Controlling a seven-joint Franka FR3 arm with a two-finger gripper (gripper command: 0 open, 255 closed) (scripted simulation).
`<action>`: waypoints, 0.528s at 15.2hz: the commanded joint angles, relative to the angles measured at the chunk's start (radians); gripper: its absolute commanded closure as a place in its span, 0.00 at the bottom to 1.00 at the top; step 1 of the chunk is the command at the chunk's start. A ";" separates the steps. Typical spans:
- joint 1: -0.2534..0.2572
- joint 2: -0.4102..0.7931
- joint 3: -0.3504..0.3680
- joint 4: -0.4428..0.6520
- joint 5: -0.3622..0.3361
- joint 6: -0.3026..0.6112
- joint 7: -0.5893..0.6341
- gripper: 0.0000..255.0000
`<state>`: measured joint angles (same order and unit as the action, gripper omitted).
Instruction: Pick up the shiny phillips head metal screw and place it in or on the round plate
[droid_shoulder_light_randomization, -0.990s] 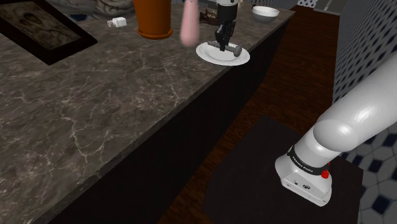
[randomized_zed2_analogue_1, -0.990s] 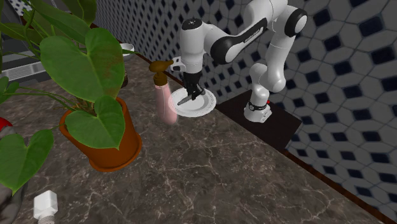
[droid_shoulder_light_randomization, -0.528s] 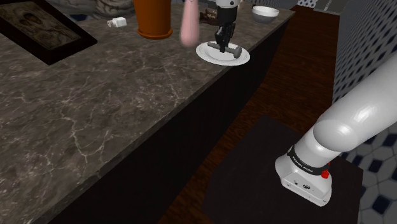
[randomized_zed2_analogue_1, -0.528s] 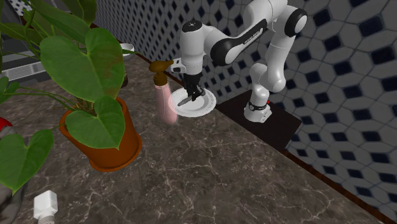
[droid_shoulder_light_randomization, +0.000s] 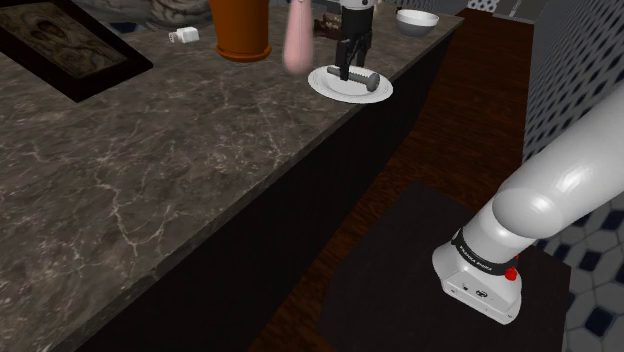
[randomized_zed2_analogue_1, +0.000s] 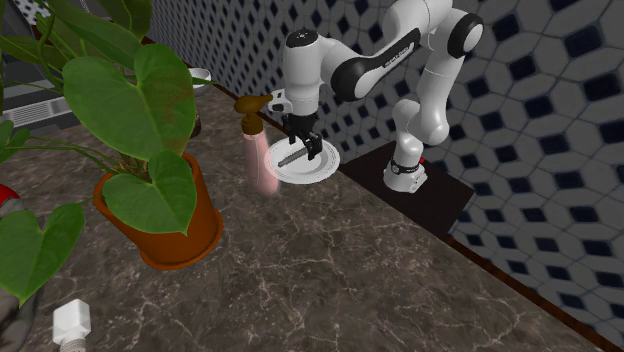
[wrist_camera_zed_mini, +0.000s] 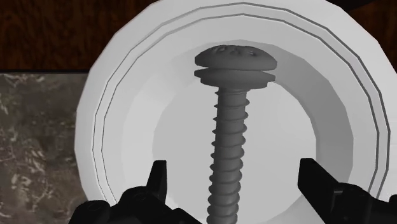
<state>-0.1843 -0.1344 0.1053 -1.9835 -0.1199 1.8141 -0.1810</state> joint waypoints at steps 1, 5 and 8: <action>0.002 0.000 0.003 0.052 0.002 -0.052 -0.001 0.00; 0.005 0.004 0.007 0.115 0.003 -0.112 -0.002 0.00; 0.005 0.004 0.007 0.115 0.003 -0.112 -0.002 0.00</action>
<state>-0.1796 -0.1310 0.1119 -1.8696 -0.1164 1.7030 -0.1833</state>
